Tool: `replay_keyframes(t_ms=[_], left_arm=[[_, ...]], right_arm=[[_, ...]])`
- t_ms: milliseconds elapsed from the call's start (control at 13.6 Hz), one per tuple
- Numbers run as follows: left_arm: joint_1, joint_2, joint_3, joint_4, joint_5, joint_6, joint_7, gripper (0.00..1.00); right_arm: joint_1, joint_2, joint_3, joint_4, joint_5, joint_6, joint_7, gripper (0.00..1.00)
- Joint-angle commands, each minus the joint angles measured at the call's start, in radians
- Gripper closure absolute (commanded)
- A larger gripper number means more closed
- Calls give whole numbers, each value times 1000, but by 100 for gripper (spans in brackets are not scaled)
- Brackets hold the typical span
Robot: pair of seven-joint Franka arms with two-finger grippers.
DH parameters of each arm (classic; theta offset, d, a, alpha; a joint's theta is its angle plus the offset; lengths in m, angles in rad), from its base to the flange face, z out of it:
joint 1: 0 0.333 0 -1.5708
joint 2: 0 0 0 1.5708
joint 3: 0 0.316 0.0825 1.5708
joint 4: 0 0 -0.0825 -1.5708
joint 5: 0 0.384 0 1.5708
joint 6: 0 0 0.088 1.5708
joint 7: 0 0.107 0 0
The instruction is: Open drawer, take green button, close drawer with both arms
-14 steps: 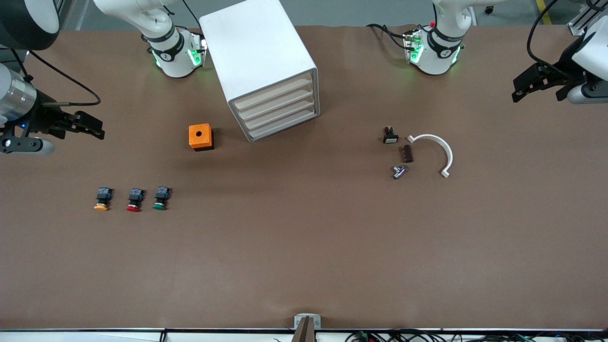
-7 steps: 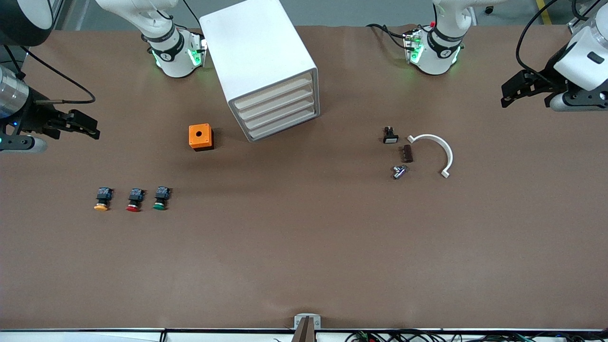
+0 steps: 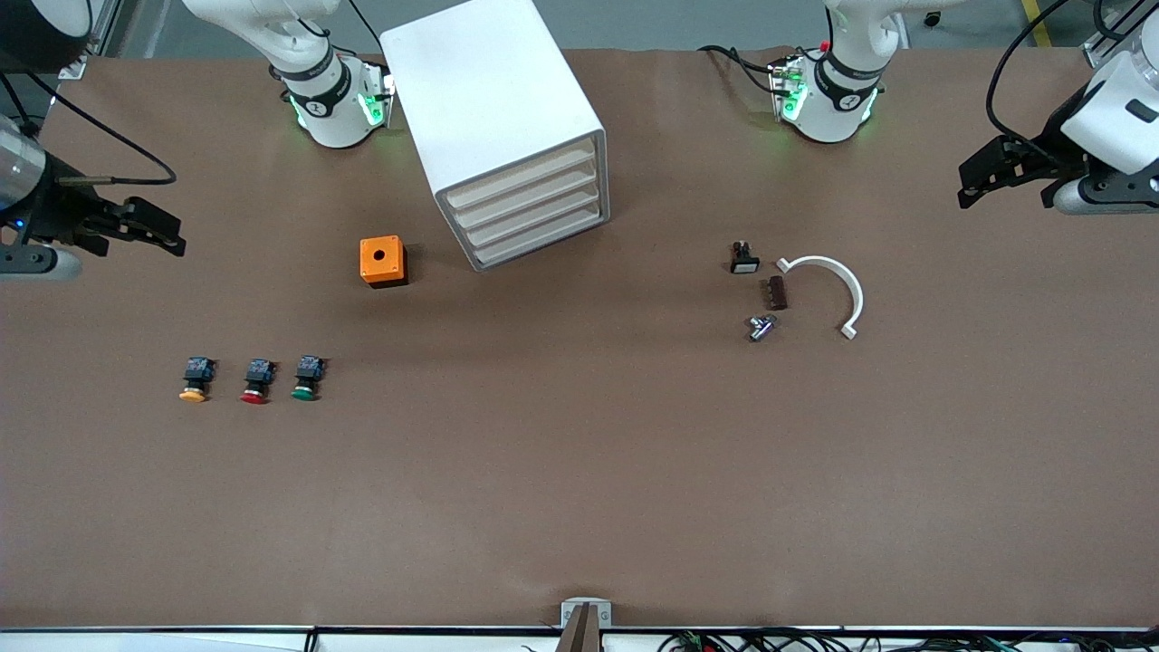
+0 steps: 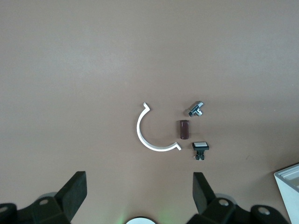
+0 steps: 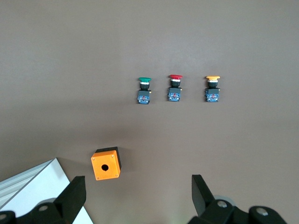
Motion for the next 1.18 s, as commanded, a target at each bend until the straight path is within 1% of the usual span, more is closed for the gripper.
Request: replay_keyframes(t_ms=[0, 148, 369, 517, 664, 812, 1107], left_arm=[[4, 23, -3, 32, 3, -1, 3, 0], [4, 27, -3, 37, 11, -1, 0, 0], [5, 53, -3, 80, 10, -9, -5, 0], [5, 65, -3, 90, 10, -12, -5, 0], [5, 65, -1, 91, 7, -12, -9, 0], [7, 63, -1, 89, 8, -15, -29, 0], [7, 63, 5, 89, 8, -27, -31, 0]], right_arm=[[-32, -12, 11, 43, 4, -33, -9, 0], [-41, -12, 3, 44, 6, -33, -9, 0], [-55, -13, 2, 50, 45, -40, -9, 0], [-54, -7, 3, 100, 32, -60, -3, 0], [-77, -4, 0, 100, 32, -71, 0, 0], [-75, -2, 5, 105, 10, -82, -2, 0], [-74, -2, 8, 105, 7, -80, -11, 0]])
